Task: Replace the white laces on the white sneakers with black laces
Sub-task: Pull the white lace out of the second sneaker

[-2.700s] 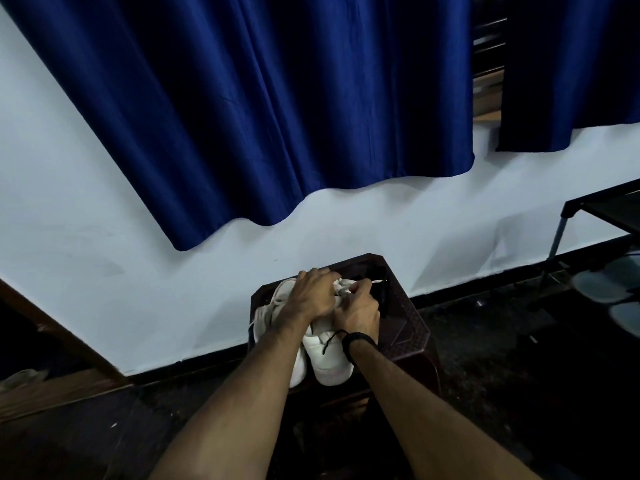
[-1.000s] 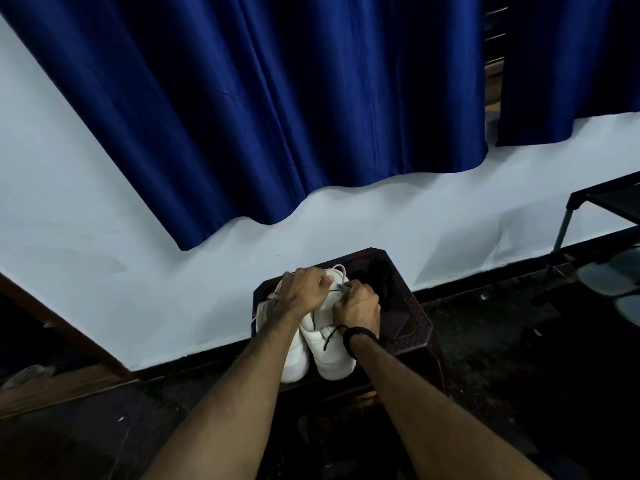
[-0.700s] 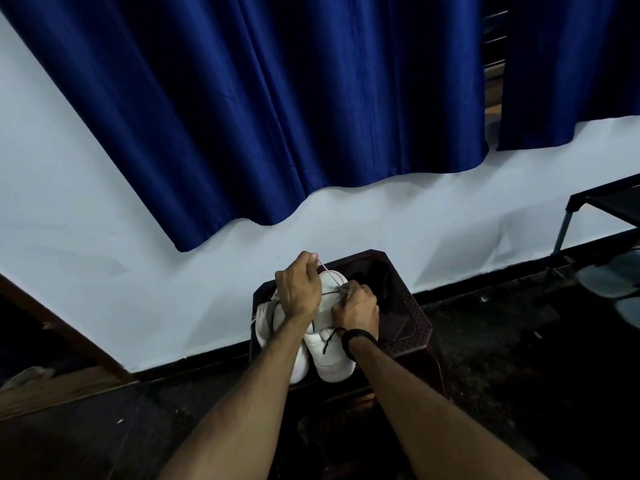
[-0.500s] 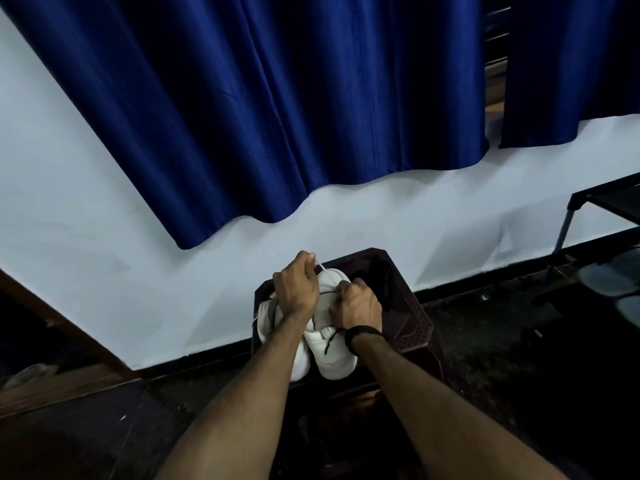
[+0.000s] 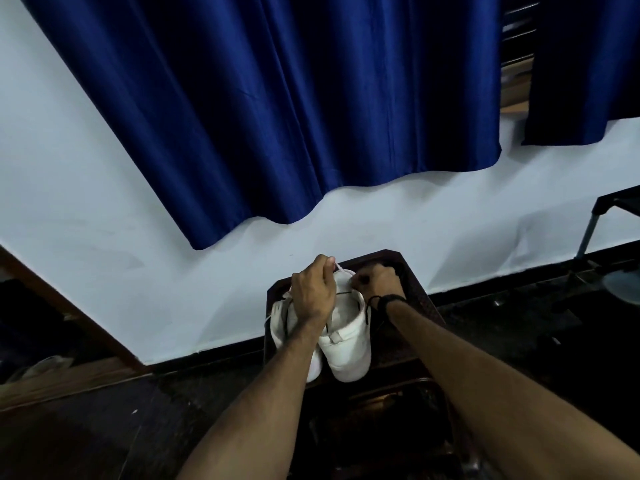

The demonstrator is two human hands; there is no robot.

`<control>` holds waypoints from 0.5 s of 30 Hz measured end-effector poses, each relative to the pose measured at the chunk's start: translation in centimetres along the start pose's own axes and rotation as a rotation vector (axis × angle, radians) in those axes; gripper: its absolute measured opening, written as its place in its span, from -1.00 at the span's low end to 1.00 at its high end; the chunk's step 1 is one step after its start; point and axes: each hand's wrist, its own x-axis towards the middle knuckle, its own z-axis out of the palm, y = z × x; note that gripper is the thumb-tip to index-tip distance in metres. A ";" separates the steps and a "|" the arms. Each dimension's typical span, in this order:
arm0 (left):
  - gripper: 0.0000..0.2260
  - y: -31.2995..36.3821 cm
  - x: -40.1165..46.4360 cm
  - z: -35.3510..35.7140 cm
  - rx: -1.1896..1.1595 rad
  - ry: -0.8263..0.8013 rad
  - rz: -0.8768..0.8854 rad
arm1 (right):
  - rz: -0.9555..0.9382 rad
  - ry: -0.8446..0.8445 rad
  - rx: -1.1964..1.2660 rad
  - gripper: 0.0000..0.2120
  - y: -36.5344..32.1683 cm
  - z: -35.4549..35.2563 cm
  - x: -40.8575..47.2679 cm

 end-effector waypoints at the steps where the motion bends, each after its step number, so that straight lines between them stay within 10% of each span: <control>1: -0.73 -0.2 0.0 0.1 -0.002 0.005 -0.007 | -0.008 0.035 -0.023 -0.86 0.0 0.1 0.0; 9: -0.70 -0.6 0.4 0.4 -0.081 -0.042 -0.157 | -0.007 0.158 0.353 -0.80 -1.7 -0.4 0.1; 15: -0.75 -0.8 3.4 -2.6 -0.426 0.309 -0.533 | -0.211 0.070 0.118 -0.86 -2.2 -0.3 -2.4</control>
